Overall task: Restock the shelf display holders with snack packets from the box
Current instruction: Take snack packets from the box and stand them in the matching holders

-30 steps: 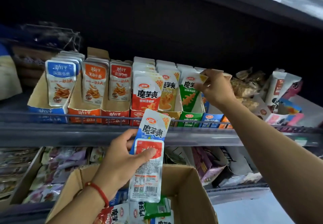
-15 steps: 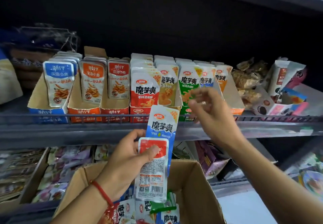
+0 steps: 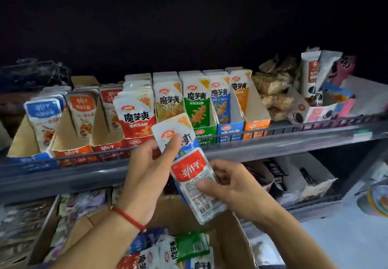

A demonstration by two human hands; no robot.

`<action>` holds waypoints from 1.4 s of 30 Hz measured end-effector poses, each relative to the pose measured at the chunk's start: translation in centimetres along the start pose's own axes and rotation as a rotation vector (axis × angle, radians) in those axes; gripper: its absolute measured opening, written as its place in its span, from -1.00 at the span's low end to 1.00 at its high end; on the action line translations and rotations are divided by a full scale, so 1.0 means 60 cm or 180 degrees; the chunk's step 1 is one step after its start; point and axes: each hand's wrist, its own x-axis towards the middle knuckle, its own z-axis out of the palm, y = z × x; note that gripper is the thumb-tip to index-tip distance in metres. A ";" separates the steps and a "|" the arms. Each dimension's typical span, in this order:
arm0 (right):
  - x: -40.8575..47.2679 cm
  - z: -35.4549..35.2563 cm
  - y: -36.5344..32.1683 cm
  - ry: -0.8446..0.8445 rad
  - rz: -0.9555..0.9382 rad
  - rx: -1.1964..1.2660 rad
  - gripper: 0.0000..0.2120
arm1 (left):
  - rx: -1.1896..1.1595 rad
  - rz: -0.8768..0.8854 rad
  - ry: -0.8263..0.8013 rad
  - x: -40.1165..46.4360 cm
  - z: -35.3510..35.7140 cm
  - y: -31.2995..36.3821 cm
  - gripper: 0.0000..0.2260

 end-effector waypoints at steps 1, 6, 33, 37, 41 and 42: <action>-0.004 -0.020 -0.002 0.0143 -0.0072 0.0077 -0.76 | 0.0287 0.0251 -0.0070 0.018 0.016 0.020 -0.81; -0.013 -0.087 -0.001 0.0955 -0.0339 0.0432 -0.78 | 0.1427 0.0828 -0.0359 0.129 0.099 0.096 -0.92; -0.011 -0.163 0.001 0.2047 -0.0211 0.1380 -0.88 | 0.4830 0.1904 -0.0444 0.323 0.203 0.129 -0.88; -0.012 -0.156 0.001 0.1955 -0.0235 0.1173 -0.89 | 0.5336 0.2060 -0.0285 0.320 0.204 0.123 -0.82; -0.011 -0.142 0.002 0.1850 -0.0316 0.1088 -0.89 | 0.4528 0.2569 -0.0098 0.262 0.188 0.117 -0.84; -0.011 -0.137 0.003 0.1818 -0.0336 0.0984 -0.88 | 0.4195 0.2567 -0.0169 0.231 0.180 0.109 -0.86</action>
